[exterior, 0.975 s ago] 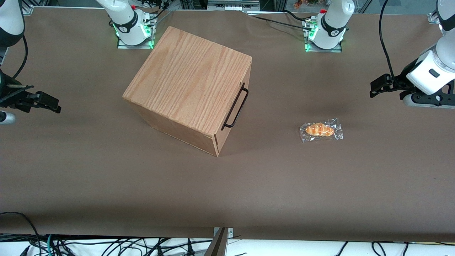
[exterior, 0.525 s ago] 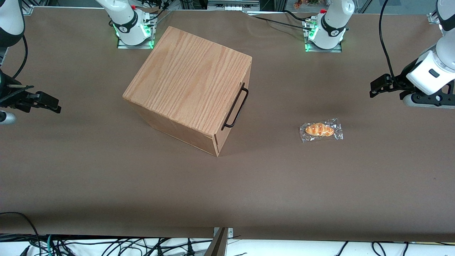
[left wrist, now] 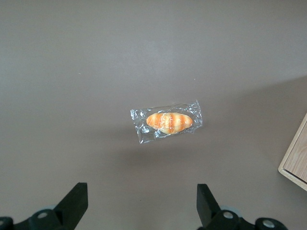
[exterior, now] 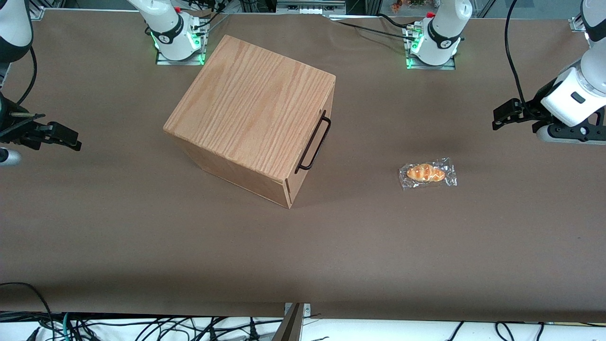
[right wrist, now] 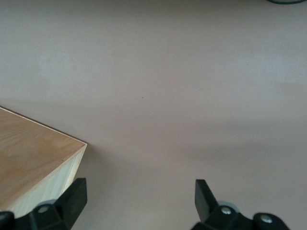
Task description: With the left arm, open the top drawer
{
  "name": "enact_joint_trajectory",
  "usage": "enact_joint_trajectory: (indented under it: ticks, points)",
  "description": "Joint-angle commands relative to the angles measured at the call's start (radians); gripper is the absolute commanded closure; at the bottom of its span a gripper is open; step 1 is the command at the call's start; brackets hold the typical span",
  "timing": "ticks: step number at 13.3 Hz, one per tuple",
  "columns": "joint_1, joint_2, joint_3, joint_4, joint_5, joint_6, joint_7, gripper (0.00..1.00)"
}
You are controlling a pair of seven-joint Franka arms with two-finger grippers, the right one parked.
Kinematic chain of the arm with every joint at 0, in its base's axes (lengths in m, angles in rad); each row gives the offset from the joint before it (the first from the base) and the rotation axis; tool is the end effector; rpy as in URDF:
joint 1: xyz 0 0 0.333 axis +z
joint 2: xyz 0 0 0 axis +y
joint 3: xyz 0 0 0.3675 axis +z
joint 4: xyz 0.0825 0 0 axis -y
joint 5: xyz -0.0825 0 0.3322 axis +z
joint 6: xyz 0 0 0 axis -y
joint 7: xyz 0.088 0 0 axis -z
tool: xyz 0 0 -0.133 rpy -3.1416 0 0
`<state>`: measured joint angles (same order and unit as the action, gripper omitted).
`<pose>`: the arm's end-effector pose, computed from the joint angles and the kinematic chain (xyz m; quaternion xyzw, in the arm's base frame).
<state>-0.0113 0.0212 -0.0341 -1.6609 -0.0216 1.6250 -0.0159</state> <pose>0.5092 -0.0257 0.6060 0.9994 -0.0139 -0.0289 0.0102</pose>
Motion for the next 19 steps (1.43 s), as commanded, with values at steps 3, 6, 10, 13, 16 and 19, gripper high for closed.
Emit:
enact_joint_trajectory:
  ticks: [3, 6, 10, 13, 16, 19]
  points:
    - [0.013, 0.013, -0.012, 0.029, 0.0, -0.023, 0.007, 0.0]
    - [0.013, 0.013, -0.012, 0.029, 0.0, -0.024, 0.007, 0.0]
    - [0.013, 0.013, -0.012, 0.029, 0.0, -0.024, 0.007, 0.0]
    - [0.013, 0.013, -0.012, 0.029, 0.0, -0.028, 0.007, 0.0]
    - [0.011, 0.019, -0.015, 0.029, -0.01, -0.031, 0.005, 0.0]
    - [-0.006, 0.029, -0.021, 0.029, -0.047, -0.086, 0.01, 0.0]
